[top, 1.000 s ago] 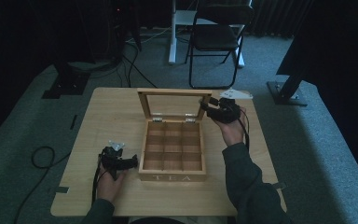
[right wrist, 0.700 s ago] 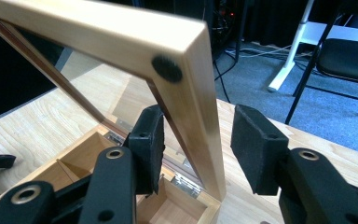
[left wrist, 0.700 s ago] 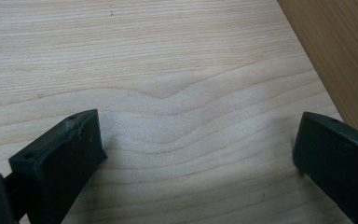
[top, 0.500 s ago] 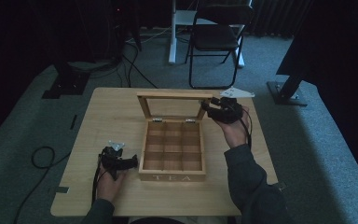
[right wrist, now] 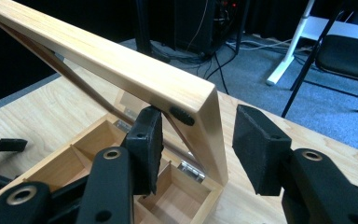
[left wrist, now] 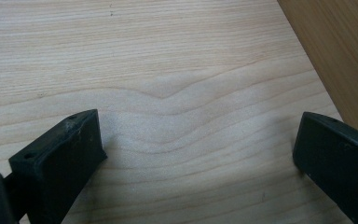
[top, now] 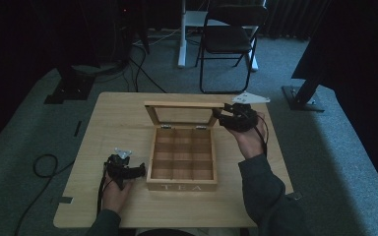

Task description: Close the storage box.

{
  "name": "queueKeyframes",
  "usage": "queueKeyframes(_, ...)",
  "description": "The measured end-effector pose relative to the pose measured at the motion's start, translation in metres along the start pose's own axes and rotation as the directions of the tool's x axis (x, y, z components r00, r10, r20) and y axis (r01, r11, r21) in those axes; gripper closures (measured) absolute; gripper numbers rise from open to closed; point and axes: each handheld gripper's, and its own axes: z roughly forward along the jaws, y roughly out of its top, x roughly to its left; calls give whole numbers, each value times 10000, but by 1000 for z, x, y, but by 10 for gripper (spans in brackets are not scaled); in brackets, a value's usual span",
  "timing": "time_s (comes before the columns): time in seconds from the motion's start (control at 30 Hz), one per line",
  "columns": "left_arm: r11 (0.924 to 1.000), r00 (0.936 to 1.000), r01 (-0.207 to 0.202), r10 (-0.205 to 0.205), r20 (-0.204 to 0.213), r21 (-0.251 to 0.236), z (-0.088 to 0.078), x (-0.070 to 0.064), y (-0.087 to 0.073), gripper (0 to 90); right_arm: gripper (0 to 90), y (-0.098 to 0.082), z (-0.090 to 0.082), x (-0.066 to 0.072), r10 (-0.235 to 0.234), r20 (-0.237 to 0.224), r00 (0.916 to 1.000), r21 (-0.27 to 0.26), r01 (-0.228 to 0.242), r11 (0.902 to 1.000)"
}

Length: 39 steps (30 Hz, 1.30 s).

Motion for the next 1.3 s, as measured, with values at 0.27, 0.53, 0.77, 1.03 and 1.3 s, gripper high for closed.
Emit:
queueKeyframes(0.27,10000,10000,-1,1,0,2,0,0,0,16,517,-2,-2,1,118,-96,9999,116,-116,9999)
queueKeyframes(0.53,10000,10000,-3,3,5,10,0,0,0,16,510,-6,-6,4,108,-197,9997,283,-102,9995)
queueKeyframes(0.77,10000,10000,-18,18,-1,8,0,0,0,16,506,-13,-10,6,210,-374,9991,364,-196,9991)
queueKeyframes(1.03,10000,10000,-18,18,-1,7,0,0,0,16,504,-21,-16,11,206,-447,9988,433,-186,9989)
queueKeyframes(1.3,10000,10000,-10,10,-10,7,0,0,0,16,497,-27,-21,14,287,-569,9980,493,-259,9984)
